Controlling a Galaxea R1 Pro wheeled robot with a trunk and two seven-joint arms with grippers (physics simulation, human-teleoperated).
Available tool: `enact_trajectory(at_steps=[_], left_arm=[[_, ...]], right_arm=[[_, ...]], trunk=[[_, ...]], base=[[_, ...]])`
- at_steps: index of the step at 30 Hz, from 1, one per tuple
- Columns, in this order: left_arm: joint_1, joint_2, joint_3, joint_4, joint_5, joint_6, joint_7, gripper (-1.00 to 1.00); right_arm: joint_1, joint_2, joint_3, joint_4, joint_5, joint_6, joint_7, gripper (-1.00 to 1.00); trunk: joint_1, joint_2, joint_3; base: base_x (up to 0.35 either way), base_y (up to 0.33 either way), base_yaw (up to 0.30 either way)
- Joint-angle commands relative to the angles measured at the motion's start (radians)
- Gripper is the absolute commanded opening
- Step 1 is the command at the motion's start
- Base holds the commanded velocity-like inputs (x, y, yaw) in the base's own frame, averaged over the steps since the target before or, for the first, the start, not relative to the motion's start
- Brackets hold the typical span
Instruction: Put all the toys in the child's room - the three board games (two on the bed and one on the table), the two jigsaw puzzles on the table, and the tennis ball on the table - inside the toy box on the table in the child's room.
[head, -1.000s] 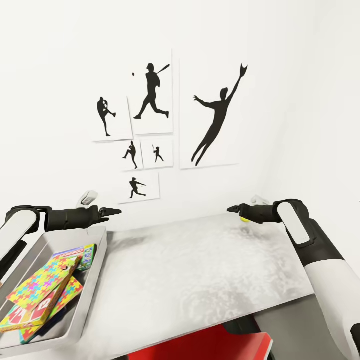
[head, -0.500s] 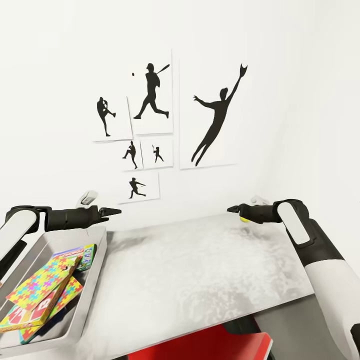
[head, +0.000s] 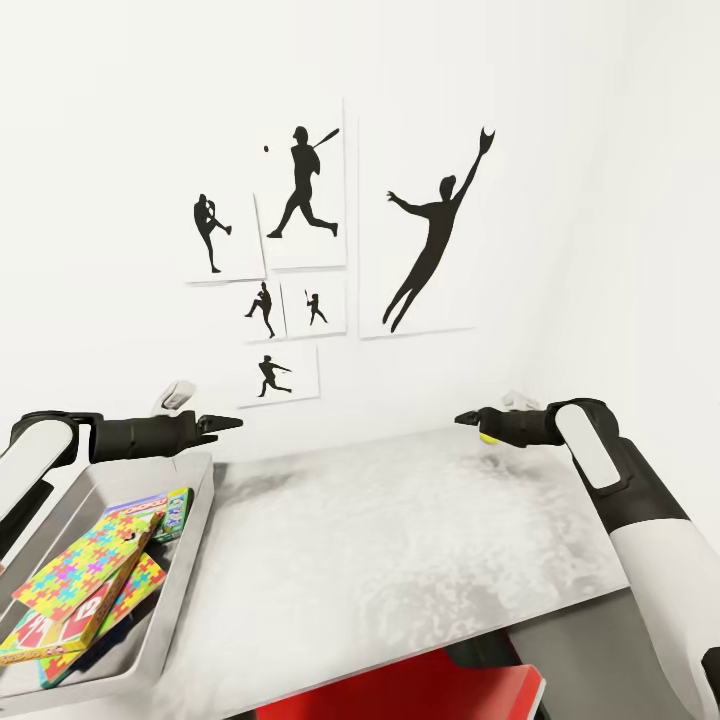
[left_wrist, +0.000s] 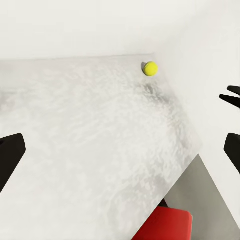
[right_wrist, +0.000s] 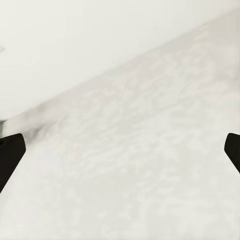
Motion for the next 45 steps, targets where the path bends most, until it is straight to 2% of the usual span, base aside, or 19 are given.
enact_trajectory(at_steps=[1, 6, 22, 25, 30, 34, 35, 40, 42, 45], left_arm=[[-0.001, 0.001, -0.001, 0.0, 0.0, 0.001, -0.001, 1.0], [-0.001, 0.001, -0.002, 0.0, 0.001, 0.001, -0.001, 1.0], [-0.002, -0.001, -0.005, -0.002, 0.005, 0.001, -0.002, 1.0], [-0.002, -0.003, -0.006, -0.004, 0.007, 0.001, -0.002, 1.0], [-0.004, -0.016, -0.009, -0.009, 0.01, 0.001, -0.003, 1.0], [-0.007, -0.044, -0.011, -0.012, 0.01, 0.001, -0.004, 1.0], [-0.01, -0.063, -0.012, -0.013, 0.01, 0.001, -0.004, 1.0], [-0.019, -0.115, -0.017, -0.014, 0.011, 0.001, -0.004, 1.0], [-0.022, -0.157, -0.021, -0.014, 0.01, 0.001, -0.003, 1.0], [-0.022, -0.199, -0.034, -0.013, 0.006, 0.001, 0.0, 1.0]], right_arm=[[-0.001, -0.001, 0.002, -0.001, -0.007, 0.002, -0.007, 1.0], [-0.001, -0.001, -0.01, 0.001, -0.008, 0.003, -0.006, 1.0], [-0.007, -0.002, -0.012, -0.001, -0.006, 0.0, -0.021, 1.0], [-0.013, -0.001, -0.013, 0.003, -0.006, 0.001, -0.046, 1.0], [-0.042, 0.002, -0.014, 0.032, -0.007, 0.007, -0.127, 1.0], [-0.073, 0.006, -0.014, 0.075, -0.008, 0.007, -0.177, 1.0], [-0.094, 0.009, -0.013, 0.101, -0.007, 0.007, -0.192, 1.0], [-0.132, 0.01, -0.013, 0.146, -0.006, 0.007, -0.206, 1.0], [-0.15, 0.009, -0.012, 0.156, -0.006, 0.007, -0.209, 1.0], [-0.166, 0.008, -0.012, 0.16, -0.006, 0.007, -0.211, 1.0]], trunk=[[0.001, -0.002, -0.002], [0.001, -0.002, -0.002], [0.001, -0.002, -0.002], [0.001, -0.002, -0.002], [0.001, -0.002, -0.002], [0.001, -0.002, -0.005], [0.001, -0.002, -0.006], [0.001, -0.002, -0.013], [0.001, -0.002, -0.016], [0.001, -0.002, -0.021]], base=[[0.0, 0.0, 0.0], [0.0, 0.0, 0.0], [0.0, 0.0, 0.0], [0.0, 0.0, 0.0], [0.0, 0.0, 0.0], [0.0, 0.0, 0.0], [0.0, 0.0, 0.0], [0.0, 0.0, 0.0], [0.0, 0.0, 0.0], [0.0, 0.0, 0.0]])
